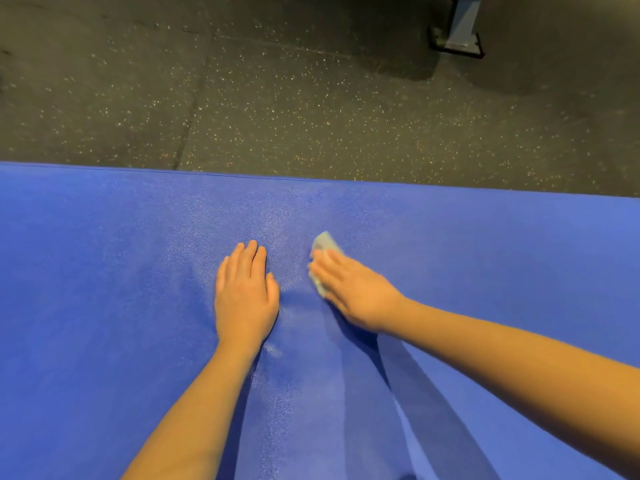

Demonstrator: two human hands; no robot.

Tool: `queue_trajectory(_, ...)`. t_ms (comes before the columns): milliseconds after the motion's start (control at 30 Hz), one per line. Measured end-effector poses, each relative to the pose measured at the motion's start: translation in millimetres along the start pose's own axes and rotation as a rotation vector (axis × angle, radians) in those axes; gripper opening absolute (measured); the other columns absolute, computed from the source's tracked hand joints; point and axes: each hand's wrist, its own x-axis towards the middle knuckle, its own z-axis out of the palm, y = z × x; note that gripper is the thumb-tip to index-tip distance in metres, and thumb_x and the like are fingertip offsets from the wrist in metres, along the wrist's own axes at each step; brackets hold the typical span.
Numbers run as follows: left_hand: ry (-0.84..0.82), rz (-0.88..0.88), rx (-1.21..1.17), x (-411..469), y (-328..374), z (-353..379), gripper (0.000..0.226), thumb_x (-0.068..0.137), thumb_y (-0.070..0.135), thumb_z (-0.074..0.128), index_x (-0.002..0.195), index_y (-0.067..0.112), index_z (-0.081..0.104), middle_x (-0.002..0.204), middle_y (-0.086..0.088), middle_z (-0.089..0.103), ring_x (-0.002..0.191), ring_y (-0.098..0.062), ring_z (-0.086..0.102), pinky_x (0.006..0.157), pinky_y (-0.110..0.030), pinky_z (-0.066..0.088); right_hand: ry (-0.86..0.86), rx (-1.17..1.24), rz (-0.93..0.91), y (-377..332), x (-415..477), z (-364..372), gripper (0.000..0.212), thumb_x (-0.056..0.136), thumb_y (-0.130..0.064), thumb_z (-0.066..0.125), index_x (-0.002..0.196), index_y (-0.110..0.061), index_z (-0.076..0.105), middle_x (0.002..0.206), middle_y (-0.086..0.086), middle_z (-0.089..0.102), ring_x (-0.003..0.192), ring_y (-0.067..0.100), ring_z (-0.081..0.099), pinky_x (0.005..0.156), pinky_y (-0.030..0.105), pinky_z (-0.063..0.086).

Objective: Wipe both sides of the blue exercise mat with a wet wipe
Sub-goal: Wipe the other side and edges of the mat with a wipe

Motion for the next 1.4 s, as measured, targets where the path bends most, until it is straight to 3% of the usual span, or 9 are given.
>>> queue_trajectory(167, -0.101, 0.01, 0.01, -1, 0, -9, 0.052, 0.094, 0.027, 0.033, 0.135, 0.002, 0.052, 0.145, -0.015, 0.047, 0.137, -0.036, 0.04, 0.111, -0.053, 0.028, 0.095, 0.11, 0.283, 20, -12, 1, 0.031, 0.097, -0.025, 0.029, 0.12, -0.012, 0.045, 0.135, 0.006, 0.042, 0.125, 0.028, 0.042, 0.083, 0.036, 0.042)
queue_trajectory(267, -0.181, -0.03, 0.011, -28, -2, -20, 0.052, 0.093, 0.028, 0.036, 0.139, 0.007, 0.049, 0.151, -0.009, 0.04, 0.142, -0.032, 0.032, 0.114, -0.054, 0.022, 0.152, 0.134, 0.473, 14, -9, 9, 0.042, 0.096, -0.027, 0.021, 0.125, -0.007, 0.043, 0.137, 0.011, 0.038, 0.129, 0.031, 0.036, 0.093, 0.036, 0.038)
queue_trajectory(433, -0.203, 0.058, 0.142, -72, -16, -27, 0.056, 0.094, 0.034, 0.03, 0.14, 0.01, 0.05, 0.151, -0.007, 0.041, 0.141, -0.028, 0.033, 0.114, -0.047, 0.021, 0.109, 0.131, 0.012, -19, -32, 10, 0.029, 0.099, -0.017, 0.04, 0.124, -0.007, 0.05, 0.144, 0.011, 0.038, 0.137, 0.03, 0.031, 0.102, 0.035, 0.036)
queue_trajectory(633, -0.172, 0.045, 0.119, -73, -14, -26, 0.055, 0.095, 0.033, 0.031, 0.141, 0.01, 0.048, 0.152, -0.006, 0.039, 0.143, -0.027, 0.031, 0.117, -0.046, 0.018, 0.143, 0.116, 0.605, 14, -39, 9, 0.04, 0.096, -0.024, 0.027, 0.125, -0.003, 0.046, 0.141, 0.017, 0.036, 0.129, 0.034, 0.033, 0.094, 0.043, 0.039)
queue_trajectory(833, -0.137, 0.035, 0.064, -71, -14, -26, 0.054, 0.094, 0.032, 0.032, 0.14, 0.009, 0.049, 0.151, -0.006, 0.04, 0.143, -0.027, 0.031, 0.116, -0.049, 0.022, 0.056, 0.157, -0.031, -37, -59, 12, 0.041, 0.1, -0.027, 0.037, 0.132, -0.005, 0.05, 0.145, 0.014, 0.042, 0.135, 0.03, 0.035, 0.112, 0.039, 0.026)
queue_trajectory(933, -0.131, 0.032, 0.055, -72, -13, -27, 0.054, 0.095, 0.032, 0.031, 0.14, 0.01, 0.049, 0.151, -0.006, 0.04, 0.143, -0.027, 0.031, 0.117, -0.049, 0.021, 0.11, 0.194, 0.214, -8, -54, 15, 0.025, 0.101, -0.021, 0.037, 0.118, -0.009, 0.051, 0.138, 0.011, 0.042, 0.123, 0.027, 0.043, 0.094, 0.044, 0.04)
queue_trajectory(1033, -0.127, 0.028, 0.071, -73, -14, -26, 0.054, 0.094, 0.032, 0.031, 0.14, 0.01, 0.05, 0.151, -0.007, 0.041, 0.143, -0.027, 0.031, 0.117, -0.048, 0.021, 0.148, 0.153, 0.473, -11, -44, 13, 0.037, 0.102, -0.024, 0.028, 0.126, -0.001, 0.045, 0.145, 0.019, 0.033, 0.138, 0.035, 0.025, 0.107, 0.047, 0.03)
queue_trajectory(1200, -0.118, -0.015, 0.14, -73, -6, -29, 0.05, 0.092, 0.03, 0.036, 0.131, 0.006, 0.057, 0.139, -0.015, 0.053, 0.128, -0.036, 0.047, 0.104, -0.053, 0.037, 0.04, 0.138, -0.169, -53, -67, 13, 0.041, 0.1, -0.026, 0.036, 0.134, -0.007, 0.049, 0.147, 0.011, 0.039, 0.139, 0.028, 0.028, 0.114, 0.039, 0.019)
queue_trajectory(1400, -0.164, -0.081, 0.188, -115, -9, -40, 0.054, 0.093, 0.032, 0.03, 0.133, 0.006, 0.055, 0.142, -0.013, 0.05, 0.133, -0.035, 0.044, 0.105, -0.056, 0.038, 0.178, 0.188, 0.476, -29, -59, 26, 0.04, 0.1, -0.024, 0.035, 0.134, -0.005, 0.043, 0.152, 0.011, 0.029, 0.144, 0.028, 0.018, 0.106, 0.042, 0.035)
